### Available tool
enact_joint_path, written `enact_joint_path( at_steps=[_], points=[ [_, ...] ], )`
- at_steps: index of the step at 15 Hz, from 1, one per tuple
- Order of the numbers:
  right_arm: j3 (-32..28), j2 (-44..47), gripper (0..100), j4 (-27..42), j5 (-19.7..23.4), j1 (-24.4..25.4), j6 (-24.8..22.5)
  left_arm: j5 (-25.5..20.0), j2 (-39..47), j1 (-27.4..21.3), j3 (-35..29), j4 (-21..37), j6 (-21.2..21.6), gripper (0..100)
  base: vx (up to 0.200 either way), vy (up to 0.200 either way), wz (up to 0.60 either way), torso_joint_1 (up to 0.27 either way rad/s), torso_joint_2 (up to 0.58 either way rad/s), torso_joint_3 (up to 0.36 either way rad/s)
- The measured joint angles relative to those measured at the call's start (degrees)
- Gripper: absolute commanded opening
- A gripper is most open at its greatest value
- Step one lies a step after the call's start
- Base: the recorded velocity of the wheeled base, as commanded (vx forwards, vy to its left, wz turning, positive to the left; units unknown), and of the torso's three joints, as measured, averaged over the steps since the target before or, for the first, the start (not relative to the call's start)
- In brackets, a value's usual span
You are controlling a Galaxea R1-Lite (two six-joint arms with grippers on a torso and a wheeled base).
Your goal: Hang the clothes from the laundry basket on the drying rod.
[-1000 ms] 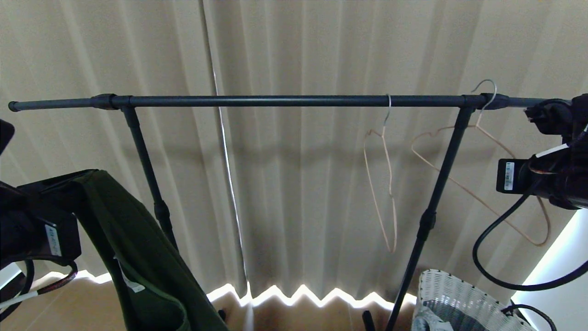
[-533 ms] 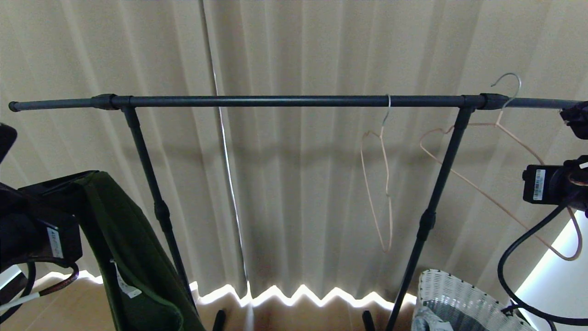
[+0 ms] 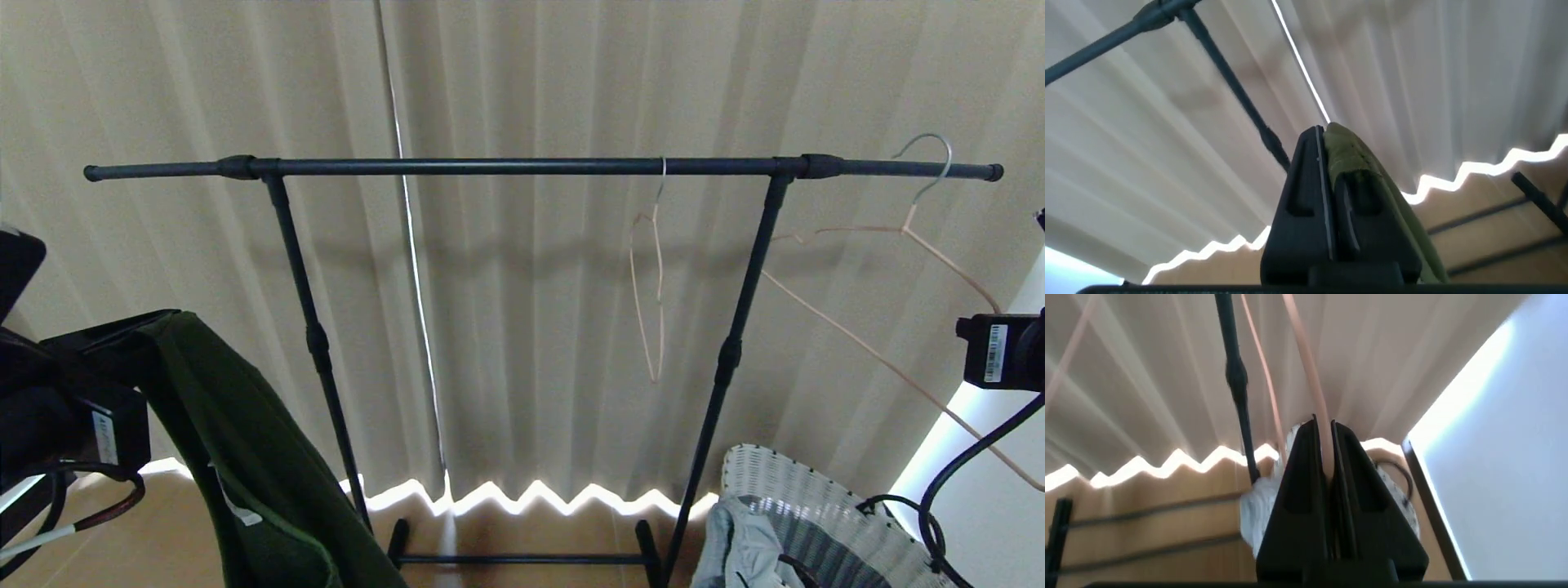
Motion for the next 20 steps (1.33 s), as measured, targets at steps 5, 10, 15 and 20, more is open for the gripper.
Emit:
enact_joint_path(
  at_steps=[5,10,15,20],
  points=[
    [0.6,-1.6,0,-2.5,0.3,0.1,0.0,0.0,0.2,0.0,0.0,0.0,0.2,0,-0.08,0.0,0.0,0.003,0.0,0.002],
    [0.7,-2.5,0,-11.5,3.9,2.4,0.1,0.5,2.5,0.0,-0.8,0.1,-0.1,0,0.0,0.0,0.0,0.0,0.0,0.0],
    [3.5,-3.9,0,-11.7,9.5,11.9,1.3,6.7,10.1,0.1,-8.1,0.1,-0.6,0,0.0,0.0,0.0,0.0,0.0,0.0],
    [6.5,-4.2,0,-11.9,10.5,31.9,7.4,13.0,21.6,-0.6,-20.3,-0.3,-2.4,0,0.0,0.0,0.0,0.0,0.0,0.0]
  ],
)
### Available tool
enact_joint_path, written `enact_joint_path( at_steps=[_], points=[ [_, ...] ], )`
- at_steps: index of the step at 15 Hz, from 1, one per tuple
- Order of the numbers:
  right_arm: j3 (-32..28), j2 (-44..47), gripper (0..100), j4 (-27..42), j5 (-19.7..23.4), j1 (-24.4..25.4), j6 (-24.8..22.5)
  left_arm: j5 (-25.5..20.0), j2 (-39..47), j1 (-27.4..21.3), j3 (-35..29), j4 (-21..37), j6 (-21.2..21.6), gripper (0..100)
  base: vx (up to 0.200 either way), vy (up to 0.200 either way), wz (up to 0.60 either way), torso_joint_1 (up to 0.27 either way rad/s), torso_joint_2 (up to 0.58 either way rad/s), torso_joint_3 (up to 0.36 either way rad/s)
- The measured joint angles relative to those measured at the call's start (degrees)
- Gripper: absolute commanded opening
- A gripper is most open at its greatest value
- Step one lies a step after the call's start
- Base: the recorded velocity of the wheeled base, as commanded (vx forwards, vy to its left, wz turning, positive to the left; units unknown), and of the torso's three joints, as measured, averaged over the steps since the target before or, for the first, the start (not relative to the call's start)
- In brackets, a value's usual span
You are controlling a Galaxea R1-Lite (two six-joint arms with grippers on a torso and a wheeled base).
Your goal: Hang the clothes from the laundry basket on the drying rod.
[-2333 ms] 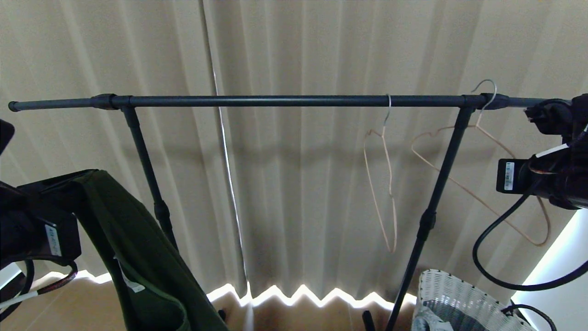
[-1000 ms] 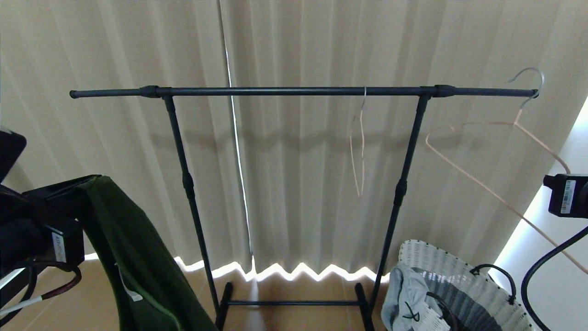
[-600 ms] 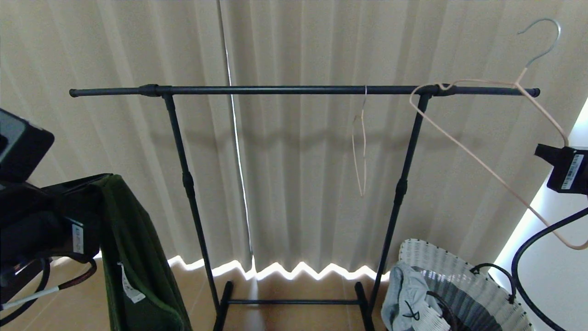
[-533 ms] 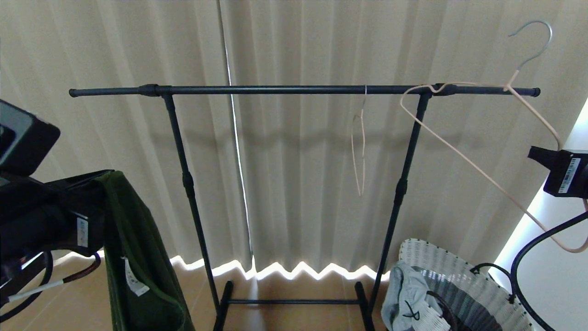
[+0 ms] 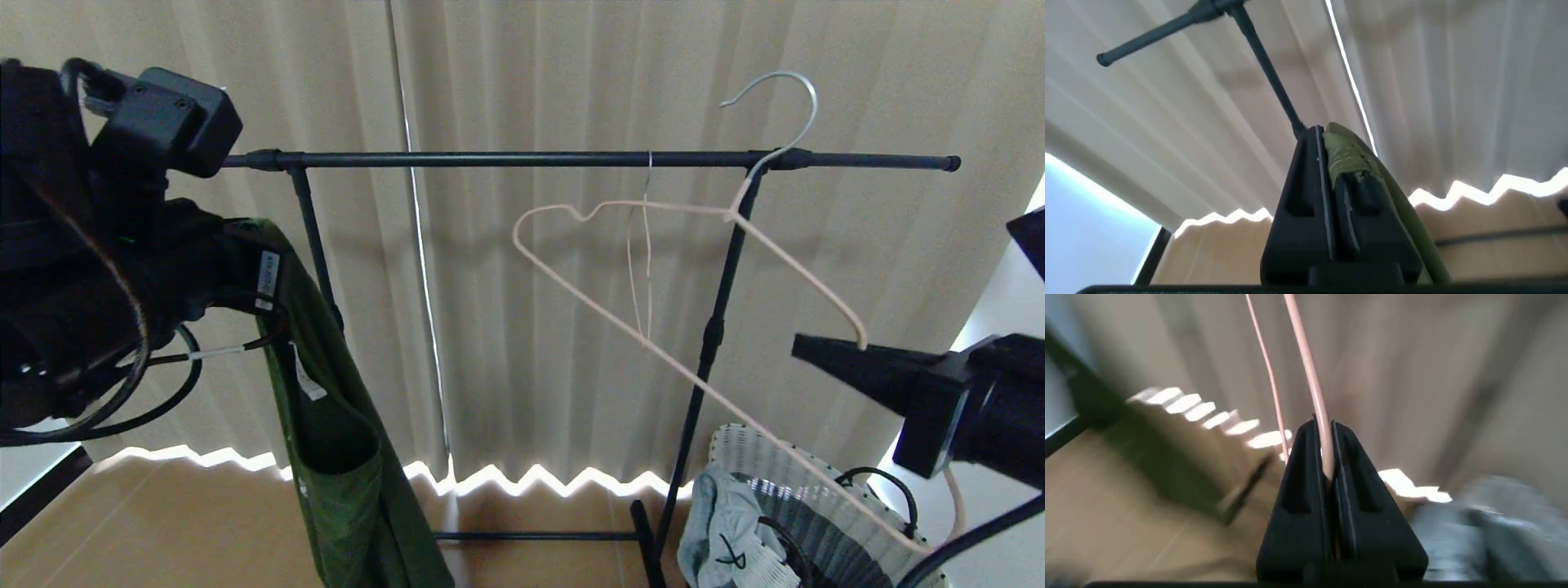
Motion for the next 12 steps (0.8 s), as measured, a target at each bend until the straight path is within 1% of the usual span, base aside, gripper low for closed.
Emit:
enact_joint_path(
  at_steps=[1,2,4,6,7,12],
  points=[
    [1.2,0.0,0,-0.3,0.3,3.6,0.4,0.4,1.8,-0.3,-1.6,0.0,-0.4,0,0.0,0.0,0.0,0.0,0.0,0.0],
    [2.0,0.1,0,-1.6,0.4,6.1,0.6,0.4,3.1,-0.5,-2.5,-0.1,-0.5,0,0.0,0.0,0.0,0.0,0.0,0.0],
    [2.9,0.7,0,-4.0,0.6,9.3,0.6,0.5,5.3,-0.7,-3.4,-0.6,-0.8,0,0.0,0.0,0.0,0.0,0.0,0.0],
    [3.4,2.2,0,-6.2,1.2,11.0,0.8,0.5,7.8,-0.8,-4.0,-4.2,-1.1,0,0.0,0.0,0.0,0.0,0.0,0.0],
    [3.4,2.8,0,-6.9,1.4,11.5,0.9,0.5,8.8,-0.8,-4.1,-4.9,-1.2,0,0.0,0.0,0.0,0.0,0.0,0.0],
    [3.3,4.8,0,-7.6,1.7,14.8,0.8,0.5,11.2,-0.8,-4.3,-5.2,-1.3,0,0.0,0.0,0.0,0.0,0.0,0.0]
  ],
)
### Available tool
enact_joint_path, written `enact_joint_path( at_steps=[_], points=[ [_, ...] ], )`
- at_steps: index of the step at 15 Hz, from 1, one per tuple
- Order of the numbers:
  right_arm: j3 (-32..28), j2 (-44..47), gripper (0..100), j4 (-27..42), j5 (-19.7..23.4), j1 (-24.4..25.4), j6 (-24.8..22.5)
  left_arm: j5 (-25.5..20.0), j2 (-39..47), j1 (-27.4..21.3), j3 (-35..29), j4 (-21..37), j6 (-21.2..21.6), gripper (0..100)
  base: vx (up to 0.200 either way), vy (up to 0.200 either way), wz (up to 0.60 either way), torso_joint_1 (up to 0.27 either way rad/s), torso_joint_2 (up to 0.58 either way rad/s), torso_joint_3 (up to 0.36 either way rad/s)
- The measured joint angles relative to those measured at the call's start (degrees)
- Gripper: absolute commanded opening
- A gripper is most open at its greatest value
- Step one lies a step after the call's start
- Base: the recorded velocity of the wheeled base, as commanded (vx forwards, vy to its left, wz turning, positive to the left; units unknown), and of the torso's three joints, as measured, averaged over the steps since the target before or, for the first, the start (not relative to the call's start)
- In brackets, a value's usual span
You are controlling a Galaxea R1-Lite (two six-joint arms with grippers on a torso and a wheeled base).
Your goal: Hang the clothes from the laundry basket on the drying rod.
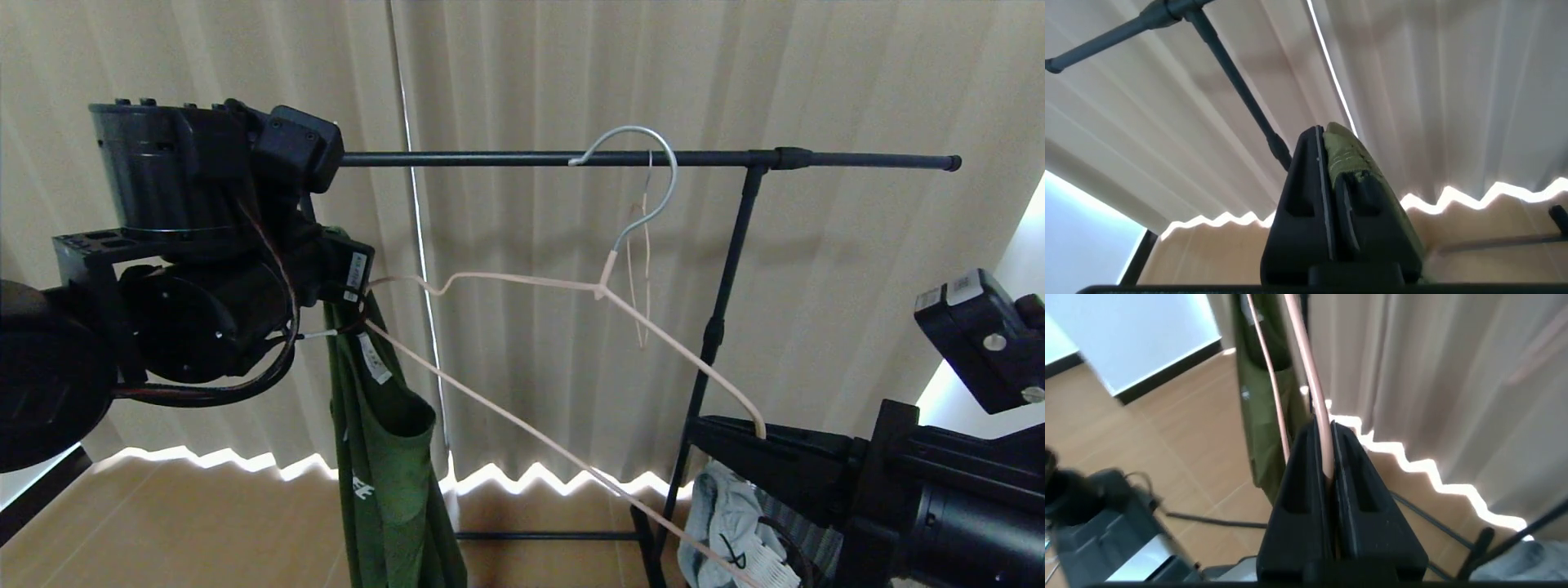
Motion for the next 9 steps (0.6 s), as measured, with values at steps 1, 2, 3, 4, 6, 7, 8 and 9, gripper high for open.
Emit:
enact_joint_path(
  at_steps=[1,2,3,4,6,7,8,9],
  points=[
    [-0.1,0.2,0,-0.3,0.0,0.4,-0.1,0.0,0.1,0.0,0.0,0.0,0.0,0,0.0,0.0,0.0,0.0,0.0,0.0],
    [-0.1,0.5,0,-0.7,0.0,0.6,-0.1,0.0,0.2,0.0,0.0,-0.1,-0.1,0,0.0,0.0,0.0,0.0,0.0,0.0],
    [-0.1,0.8,0,-1.1,0.0,0.7,-0.1,0.0,0.2,0.0,0.1,-0.1,-0.1,0,0.0,0.0,0.0,0.0,0.0,0.0],
    [-0.2,1.0,0,-1.5,0.0,0.7,-0.2,0.0,0.2,0.0,0.2,-0.5,-0.1,0,0.0,0.0,0.0,0.0,0.0,0.0],
    [-0.5,1.7,0,-1.6,-0.1,0.8,-0.2,0.1,0.2,0.0,0.5,-1.2,-0.1,0,0.0,0.0,0.0,0.0,0.0,0.0],
    [-1.0,2.5,0,-2.0,-0.1,0.8,-0.2,0.1,0.2,0.0,0.5,-1.2,-0.1,0,0.0,0.0,0.0,0.0,0.0,0.0],
    [-1.4,3.3,0,-2.9,-0.2,0.7,-0.2,0.1,0.1,0.0,0.6,-1.2,-0.1,0,0.0,0.0,0.0,0.0,0.0,0.0],
    [-2.0,4.4,0,-4.5,-0.3,0.5,-0.2,0.1,0.1,0.0,0.6,-1.2,-0.1,0,0.0,0.0,0.0,0.0,0.0,0.0]
  ],
)
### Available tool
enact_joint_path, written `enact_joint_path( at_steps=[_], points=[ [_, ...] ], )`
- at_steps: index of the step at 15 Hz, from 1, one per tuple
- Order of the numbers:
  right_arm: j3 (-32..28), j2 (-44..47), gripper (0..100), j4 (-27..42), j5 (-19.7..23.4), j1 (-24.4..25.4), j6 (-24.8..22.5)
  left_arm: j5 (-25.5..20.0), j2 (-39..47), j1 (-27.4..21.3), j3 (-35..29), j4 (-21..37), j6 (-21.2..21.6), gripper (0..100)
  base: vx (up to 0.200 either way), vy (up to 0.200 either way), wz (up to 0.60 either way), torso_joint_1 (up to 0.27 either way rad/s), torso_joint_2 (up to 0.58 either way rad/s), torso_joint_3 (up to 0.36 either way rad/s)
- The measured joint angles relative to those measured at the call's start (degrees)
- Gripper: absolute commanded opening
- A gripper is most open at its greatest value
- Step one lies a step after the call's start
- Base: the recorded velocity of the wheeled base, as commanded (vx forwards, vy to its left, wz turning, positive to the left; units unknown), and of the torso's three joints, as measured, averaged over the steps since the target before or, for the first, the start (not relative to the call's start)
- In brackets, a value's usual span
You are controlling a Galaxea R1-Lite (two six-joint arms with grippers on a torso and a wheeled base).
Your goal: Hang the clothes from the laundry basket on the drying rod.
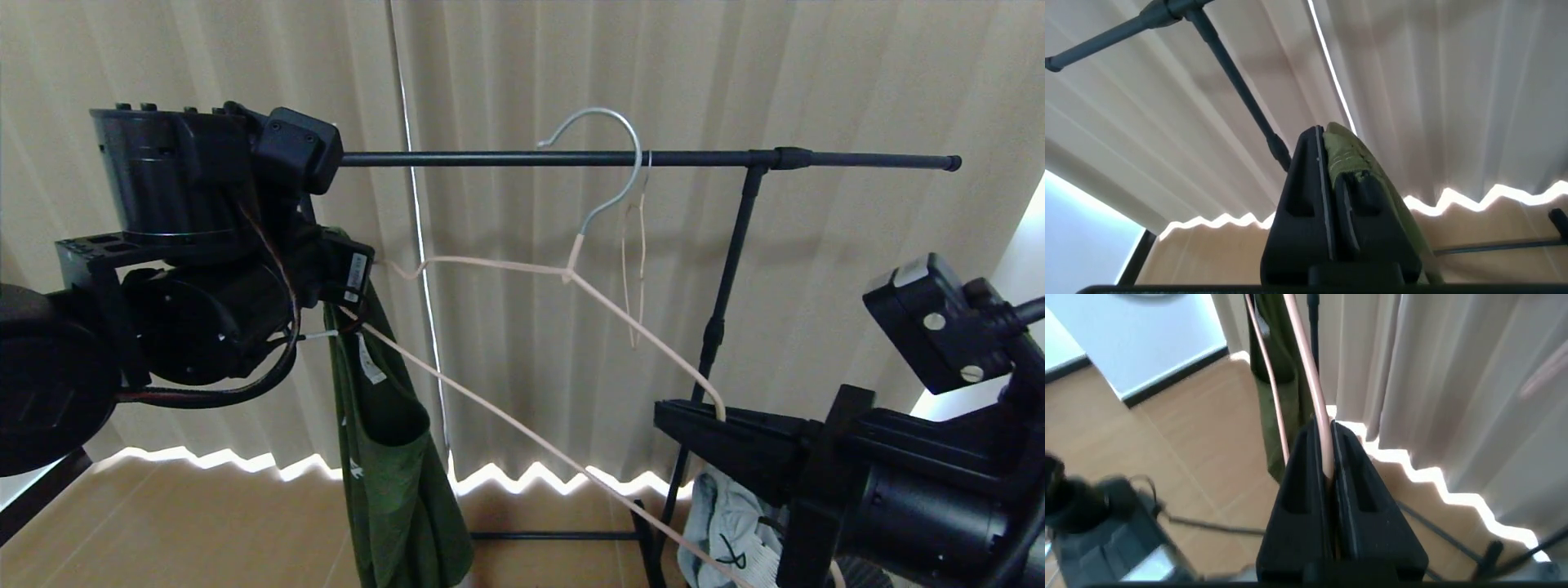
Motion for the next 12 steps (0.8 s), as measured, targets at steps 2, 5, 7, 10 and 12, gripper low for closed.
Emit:
enact_joint_path(
  at_steps=[2,5,7,10,12],
  points=[
    [-1.1,3.0,0,-3.4,-0.3,-0.9,-0.1,0.0,0.0,0.0,0.0,0.0,0.0,0,0.0,0.0,0.0,0.0,0.0,0.0],
    [-2.8,6.8,0,-4.5,-0.3,-2.5,0.0,0.7,-0.2,0.0,0.0,0.0,0.0,0,0.0,0.0,0.0,0.0,0.0,0.0],
    [-3.7,9.5,0,-4.5,-0.3,-3.1,0.0,2.2,-0.3,0.0,0.0,0.0,0.0,0,0.0,0.0,0.0,0.0,0.0,0.0],
    [-5.8,12.9,0,-4.4,-0.3,-3.2,1.3,2.3,-1.1,-0.5,0.3,0.1,-0.1,0,0.0,0.0,0.0,0.0,0.0,0.0],
    [-8.1,15.0,0,-4.5,-0.7,-3.2,3.3,2.3,-2.0,-1.2,0.9,0.1,-0.1,0,0.0,0.0,0.0,0.0,0.0,0.0]
  ],
)
